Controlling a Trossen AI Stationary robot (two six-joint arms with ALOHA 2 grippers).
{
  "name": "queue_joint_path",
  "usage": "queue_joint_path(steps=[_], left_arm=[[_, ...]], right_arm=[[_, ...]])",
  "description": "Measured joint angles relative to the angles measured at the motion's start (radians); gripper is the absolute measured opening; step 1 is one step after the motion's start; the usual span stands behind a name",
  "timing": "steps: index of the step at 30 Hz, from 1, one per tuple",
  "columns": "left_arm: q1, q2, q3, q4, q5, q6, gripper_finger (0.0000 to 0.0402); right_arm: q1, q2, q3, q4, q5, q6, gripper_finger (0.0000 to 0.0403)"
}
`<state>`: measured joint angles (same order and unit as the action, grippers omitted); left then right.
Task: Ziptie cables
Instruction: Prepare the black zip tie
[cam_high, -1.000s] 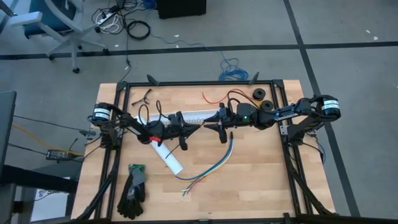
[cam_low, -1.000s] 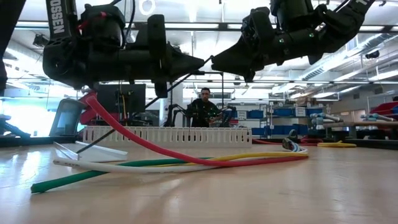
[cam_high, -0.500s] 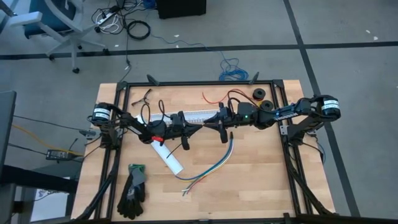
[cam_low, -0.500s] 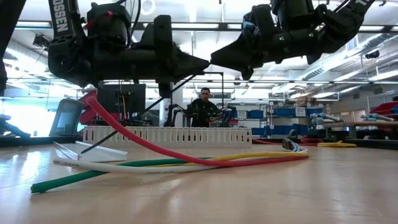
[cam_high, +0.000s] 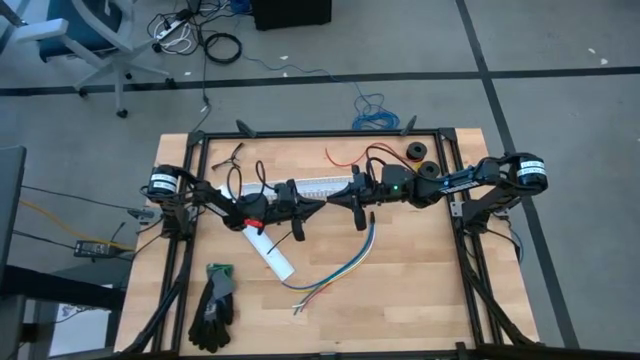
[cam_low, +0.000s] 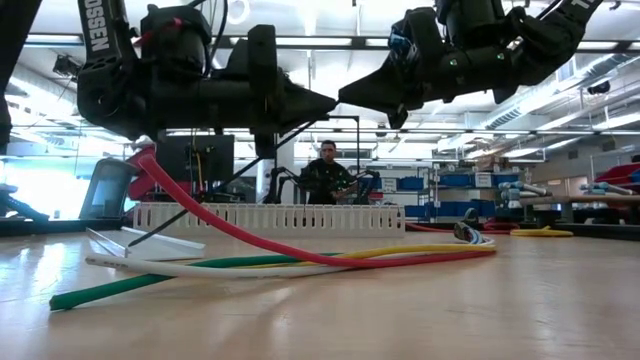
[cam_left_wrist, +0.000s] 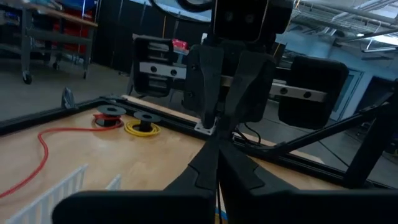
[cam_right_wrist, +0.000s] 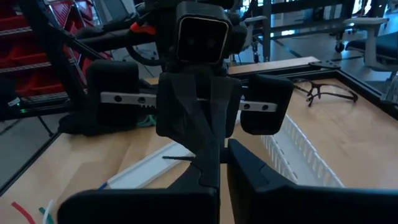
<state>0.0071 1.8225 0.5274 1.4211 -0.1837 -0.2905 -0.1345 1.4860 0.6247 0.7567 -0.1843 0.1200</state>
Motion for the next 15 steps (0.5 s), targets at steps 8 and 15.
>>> queue_joint_path(steps=[8, 15], left_arm=[[0.009, 0.000, 0.000, -0.069, 0.039, -0.045, 0.0061], [0.069, 0.000, 0.053, -0.165, 0.189, -0.113, 0.0082]], right_arm=[[-0.006, 0.000, 0.000, -0.016, -0.031, 0.007, 0.0002], [-0.020, 0.000, 0.000, -0.031, -0.055, 0.019, 0.0001]])
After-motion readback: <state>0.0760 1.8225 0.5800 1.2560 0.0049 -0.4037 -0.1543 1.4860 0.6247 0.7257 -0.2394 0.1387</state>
